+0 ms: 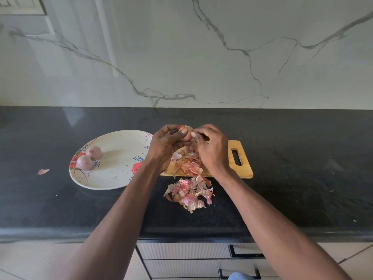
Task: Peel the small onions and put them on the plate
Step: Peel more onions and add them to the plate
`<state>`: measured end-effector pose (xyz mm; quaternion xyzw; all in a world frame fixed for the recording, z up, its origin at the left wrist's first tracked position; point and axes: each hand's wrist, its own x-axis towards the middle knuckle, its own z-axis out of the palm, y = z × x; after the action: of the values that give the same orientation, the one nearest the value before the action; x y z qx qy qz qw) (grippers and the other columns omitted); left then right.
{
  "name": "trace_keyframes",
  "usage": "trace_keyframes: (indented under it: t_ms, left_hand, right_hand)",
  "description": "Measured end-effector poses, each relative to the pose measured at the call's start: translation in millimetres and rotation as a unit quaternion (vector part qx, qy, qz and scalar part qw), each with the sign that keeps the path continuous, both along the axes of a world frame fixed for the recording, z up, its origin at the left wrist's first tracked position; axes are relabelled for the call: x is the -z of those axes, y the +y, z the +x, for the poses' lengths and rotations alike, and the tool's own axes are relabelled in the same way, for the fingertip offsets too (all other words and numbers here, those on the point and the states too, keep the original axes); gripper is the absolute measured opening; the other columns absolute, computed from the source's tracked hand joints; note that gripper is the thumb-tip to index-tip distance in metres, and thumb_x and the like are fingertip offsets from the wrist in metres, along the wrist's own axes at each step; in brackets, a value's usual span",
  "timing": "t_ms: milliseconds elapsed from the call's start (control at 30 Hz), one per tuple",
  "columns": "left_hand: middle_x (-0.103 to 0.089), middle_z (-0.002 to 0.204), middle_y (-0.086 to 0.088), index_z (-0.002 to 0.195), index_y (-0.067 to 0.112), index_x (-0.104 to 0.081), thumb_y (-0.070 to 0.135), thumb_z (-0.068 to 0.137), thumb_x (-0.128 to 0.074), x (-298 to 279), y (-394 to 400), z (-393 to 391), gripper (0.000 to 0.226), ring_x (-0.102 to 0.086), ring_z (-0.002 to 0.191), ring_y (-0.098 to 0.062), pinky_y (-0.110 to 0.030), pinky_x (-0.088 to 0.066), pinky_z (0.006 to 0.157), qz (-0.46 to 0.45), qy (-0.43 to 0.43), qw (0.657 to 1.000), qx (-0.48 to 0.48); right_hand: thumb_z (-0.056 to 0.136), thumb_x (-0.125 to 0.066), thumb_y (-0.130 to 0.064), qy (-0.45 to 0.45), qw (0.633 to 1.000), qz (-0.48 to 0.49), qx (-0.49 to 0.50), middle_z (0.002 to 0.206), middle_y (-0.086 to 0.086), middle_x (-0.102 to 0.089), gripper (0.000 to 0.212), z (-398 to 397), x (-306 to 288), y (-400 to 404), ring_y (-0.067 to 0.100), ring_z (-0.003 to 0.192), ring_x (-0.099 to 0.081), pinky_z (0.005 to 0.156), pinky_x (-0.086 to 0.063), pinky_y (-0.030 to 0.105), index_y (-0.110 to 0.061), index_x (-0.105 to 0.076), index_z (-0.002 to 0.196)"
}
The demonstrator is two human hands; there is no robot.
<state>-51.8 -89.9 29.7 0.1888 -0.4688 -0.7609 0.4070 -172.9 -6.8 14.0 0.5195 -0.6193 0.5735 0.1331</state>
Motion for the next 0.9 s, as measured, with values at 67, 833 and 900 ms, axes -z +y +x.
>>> trace_keyframes:
  t_ms: [67,833,900]
  left_hand:
    - [-0.071,0.089,-0.017,0.096,-0.001,-0.065,-0.002,0.087,-0.069,2,-1,-2,0.01,-0.071,0.078,-0.027,-0.038,-0.063,0.074,-0.011,-0.007,1.0,-0.001]
    - [-0.069,0.115,-0.022,0.12,-0.003,-0.06,0.001,0.101,-0.052,1,-6,-3,0.021,-0.072,0.098,-0.03,-0.039,-0.06,0.09,0.063,0.016,0.998,0.026]
    - [-0.069,0.111,-0.021,0.12,-0.003,-0.06,0.003,0.099,-0.056,0,-4,-3,0.022,-0.072,0.097,-0.029,-0.038,-0.061,0.088,0.063,0.015,0.997,0.029]
  right_hand:
    - [0.089,-0.068,0.002,0.04,0.999,0.0,0.012,0.091,0.01,-0.066,0.003,2,3,-1,0.012,0.078,-0.058,0.067,-0.047,0.01,0.001,-0.07,0.091]
    - [0.099,-0.052,0.001,-0.134,0.99,0.045,0.025,0.091,0.002,-0.056,0.008,4,-5,-2,0.02,0.081,-0.059,0.06,-0.05,0.029,-0.007,-0.052,0.099]
    - [0.099,-0.054,0.0,-0.134,0.99,0.044,0.02,0.093,0.0,-0.056,0.009,6,-6,-1,0.012,0.081,-0.057,0.062,-0.048,0.02,-0.008,-0.052,0.102]
